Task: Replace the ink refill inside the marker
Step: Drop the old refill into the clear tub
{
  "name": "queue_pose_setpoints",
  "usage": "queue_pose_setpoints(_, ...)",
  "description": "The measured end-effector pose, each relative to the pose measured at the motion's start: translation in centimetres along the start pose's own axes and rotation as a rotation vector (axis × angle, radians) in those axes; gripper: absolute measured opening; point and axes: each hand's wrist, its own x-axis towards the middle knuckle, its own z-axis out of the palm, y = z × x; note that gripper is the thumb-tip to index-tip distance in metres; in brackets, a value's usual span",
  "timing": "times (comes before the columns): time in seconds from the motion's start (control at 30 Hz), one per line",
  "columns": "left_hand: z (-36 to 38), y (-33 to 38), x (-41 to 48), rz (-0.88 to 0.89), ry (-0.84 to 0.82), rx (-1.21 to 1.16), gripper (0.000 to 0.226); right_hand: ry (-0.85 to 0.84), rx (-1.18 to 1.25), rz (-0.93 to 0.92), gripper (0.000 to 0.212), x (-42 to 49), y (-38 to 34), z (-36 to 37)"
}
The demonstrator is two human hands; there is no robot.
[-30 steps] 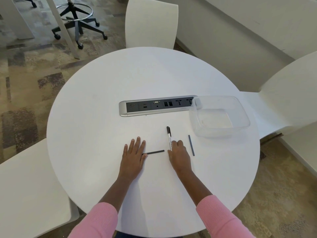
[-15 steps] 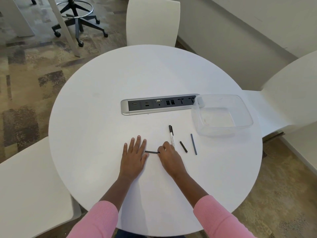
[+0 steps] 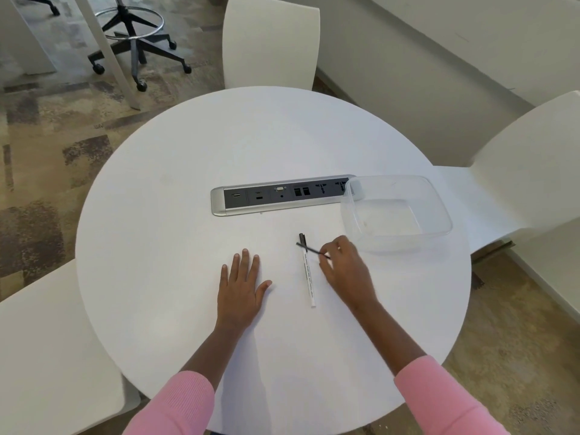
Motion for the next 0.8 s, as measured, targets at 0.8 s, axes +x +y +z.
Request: queue_pose_setpoints(0.8, 2.1, 6.2, 2.3, -0.117, 0.061, -0.003, 0.091, -0.374, -0.229, 0.172, 0.024, 10.1, 16.2, -5.3)
